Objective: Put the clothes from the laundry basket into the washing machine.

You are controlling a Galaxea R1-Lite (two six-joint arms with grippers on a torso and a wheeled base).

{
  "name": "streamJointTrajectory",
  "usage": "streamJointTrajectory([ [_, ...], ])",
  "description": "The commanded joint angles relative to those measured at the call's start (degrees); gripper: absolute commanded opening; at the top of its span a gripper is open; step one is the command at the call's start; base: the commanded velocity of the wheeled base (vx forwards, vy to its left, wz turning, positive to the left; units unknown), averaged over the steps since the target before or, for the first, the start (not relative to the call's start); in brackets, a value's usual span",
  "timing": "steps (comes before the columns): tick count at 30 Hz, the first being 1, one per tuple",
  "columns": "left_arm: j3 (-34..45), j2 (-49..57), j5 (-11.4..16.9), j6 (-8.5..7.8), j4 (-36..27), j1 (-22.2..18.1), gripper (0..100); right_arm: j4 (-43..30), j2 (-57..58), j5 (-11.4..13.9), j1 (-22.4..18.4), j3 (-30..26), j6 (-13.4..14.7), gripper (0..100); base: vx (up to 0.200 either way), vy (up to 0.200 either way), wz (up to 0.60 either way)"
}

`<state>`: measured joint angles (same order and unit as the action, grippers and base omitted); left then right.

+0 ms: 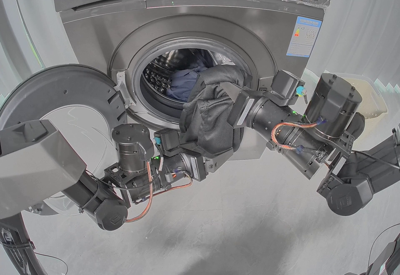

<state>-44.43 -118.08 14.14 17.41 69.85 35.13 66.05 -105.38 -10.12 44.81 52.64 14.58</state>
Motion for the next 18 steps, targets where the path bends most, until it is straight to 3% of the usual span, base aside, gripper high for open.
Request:
streamJointTrajectory([
  [1,-1.44,-0.75,0.01,0.08,0.11,-0.15,100,0.05,0.08,0.01,0.10,0.01,0.01,0,0.000,0.000,0.00],
  [12,-3.03,-1.45,-0.25,-0.01,3.36,0.81,100,0.05,-0.09,0.01,0.01,-0.17,0.01,0,0.000,0.000,0.00],
  [13,-2.94,-1.54,-0.61,-0.09,3.71,0.81,0,0.05,-0.09,0.01,0.01,-0.17,0.01,0,0.000,0.000,0.00],
  [18,-1.62,-1.63,-2.45,-0.27,5.82,0.81,0,0.05,-0.53,0.01,0.01,-0.61,0.10,0,0.000,0.000,0.00],
])
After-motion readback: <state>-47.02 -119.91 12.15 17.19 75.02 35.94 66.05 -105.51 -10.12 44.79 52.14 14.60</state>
